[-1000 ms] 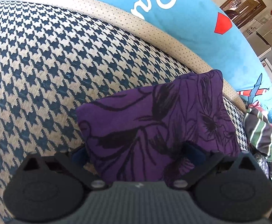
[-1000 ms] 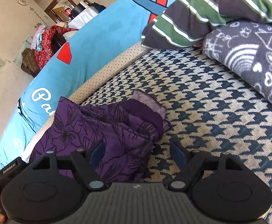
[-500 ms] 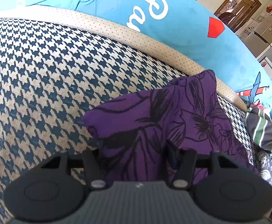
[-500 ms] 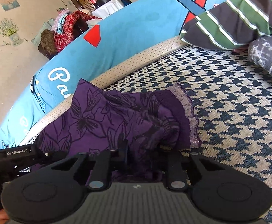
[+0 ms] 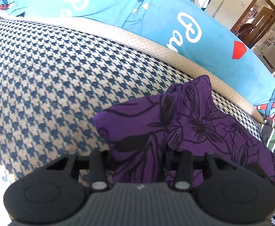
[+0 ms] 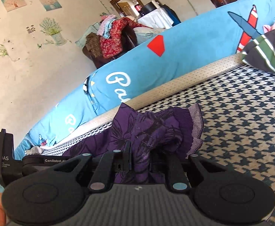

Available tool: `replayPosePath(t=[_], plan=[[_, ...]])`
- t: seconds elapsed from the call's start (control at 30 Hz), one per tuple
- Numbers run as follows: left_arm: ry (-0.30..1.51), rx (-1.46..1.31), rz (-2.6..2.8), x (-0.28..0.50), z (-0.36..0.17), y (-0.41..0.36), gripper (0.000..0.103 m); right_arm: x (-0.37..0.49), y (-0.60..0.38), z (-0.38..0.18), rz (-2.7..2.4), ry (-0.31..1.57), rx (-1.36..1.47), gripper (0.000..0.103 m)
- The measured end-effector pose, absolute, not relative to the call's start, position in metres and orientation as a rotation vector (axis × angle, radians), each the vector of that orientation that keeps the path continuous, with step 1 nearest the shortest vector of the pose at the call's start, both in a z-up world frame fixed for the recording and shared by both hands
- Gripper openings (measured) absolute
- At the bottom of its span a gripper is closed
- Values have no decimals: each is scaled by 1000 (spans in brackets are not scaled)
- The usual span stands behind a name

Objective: Fold clothes

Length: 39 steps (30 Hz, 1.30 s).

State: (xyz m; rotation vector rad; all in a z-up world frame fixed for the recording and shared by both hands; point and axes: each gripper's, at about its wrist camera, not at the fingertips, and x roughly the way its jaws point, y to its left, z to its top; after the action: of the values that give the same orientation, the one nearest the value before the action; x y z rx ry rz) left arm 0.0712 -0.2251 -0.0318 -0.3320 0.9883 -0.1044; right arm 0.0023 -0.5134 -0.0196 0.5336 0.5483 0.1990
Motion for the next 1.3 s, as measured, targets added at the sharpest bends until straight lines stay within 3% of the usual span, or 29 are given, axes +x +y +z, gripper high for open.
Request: replayPosePath(t=[0.3,0.33,0.43,0.47,0.63,0.73,0.8,1.3], plan=[[1022,-364,2,23,-38,-138,43,-4,-436,-24,375,662,403,17],[1035,-377,2,21,-44,-133,46,-1,-430,-27,357,703,382,18],[1033,-357,0,17,-51,-126,70,6,-419,-40,275,810,330,25],[1029,-345,0,15,-51,-124,79,6,-420,-43,256,828,334,32],[1037,-354,-47,7,-53,-111,89,1,-440,-46,254,842,493,54],[1044,-366,-71,2,-55,-103,93,-6,-444,-48,220,844,527,58],[1056,-365,-84,-1,-57,-100,103,-8,-443,-50,220,849,535,60],[1107,-265,-137,4,-69,-108,103,-12,-424,-60,198,827,518,88]])
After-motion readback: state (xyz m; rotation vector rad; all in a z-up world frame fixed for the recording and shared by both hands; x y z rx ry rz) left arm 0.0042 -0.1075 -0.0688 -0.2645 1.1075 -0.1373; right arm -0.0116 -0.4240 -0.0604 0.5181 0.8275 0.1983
